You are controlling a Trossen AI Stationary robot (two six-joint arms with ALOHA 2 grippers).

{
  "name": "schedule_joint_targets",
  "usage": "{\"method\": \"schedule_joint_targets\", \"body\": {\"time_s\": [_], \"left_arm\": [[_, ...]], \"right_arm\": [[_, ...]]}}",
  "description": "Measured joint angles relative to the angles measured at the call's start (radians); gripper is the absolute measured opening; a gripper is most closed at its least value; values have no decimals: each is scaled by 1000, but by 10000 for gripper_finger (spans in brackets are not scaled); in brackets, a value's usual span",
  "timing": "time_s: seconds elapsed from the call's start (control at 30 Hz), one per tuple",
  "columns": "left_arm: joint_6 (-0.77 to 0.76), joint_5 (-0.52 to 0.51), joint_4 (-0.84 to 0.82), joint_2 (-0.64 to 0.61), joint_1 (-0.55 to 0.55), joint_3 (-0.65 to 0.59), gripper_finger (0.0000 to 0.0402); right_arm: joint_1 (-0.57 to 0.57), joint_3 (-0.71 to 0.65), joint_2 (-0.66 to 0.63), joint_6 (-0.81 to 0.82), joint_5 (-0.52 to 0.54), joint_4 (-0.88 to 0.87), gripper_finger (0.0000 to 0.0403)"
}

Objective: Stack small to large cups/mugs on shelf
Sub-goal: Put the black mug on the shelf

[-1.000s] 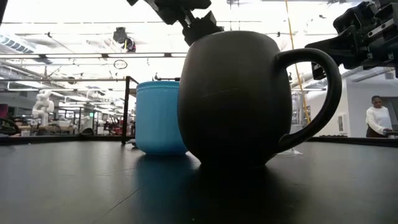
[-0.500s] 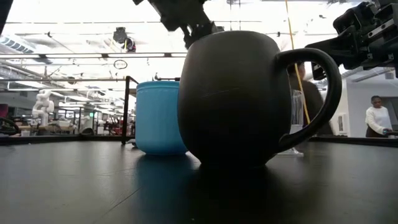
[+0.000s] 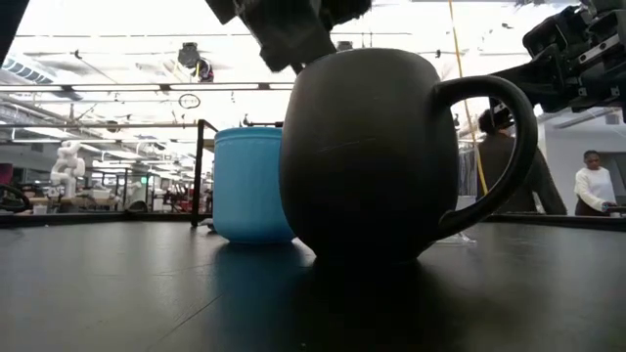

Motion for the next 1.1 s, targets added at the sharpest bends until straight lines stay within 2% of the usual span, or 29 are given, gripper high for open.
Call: {"method": "schedule_joint_targets", "body": {"time_s": [0.13,0.37,0.53,0.83,1.1], "left_arm": [[-13,-14,5,-5,-3,8,280],[45,-146,-177,-4,-37,169,280],[68,-186,-310,25,-39,256,280],[89,-178,-374,178,-48,345,280],[90,-184,-362,183,-39,350,280]], "right_arm": [[0,0,0,0,0,-6,0],[0,0,0,0,0,-6,0],[0,0,0,3,0,-6,0],[0,0,1,3,0,-15,0],[0,0,2,3,0,-20,0]]}}
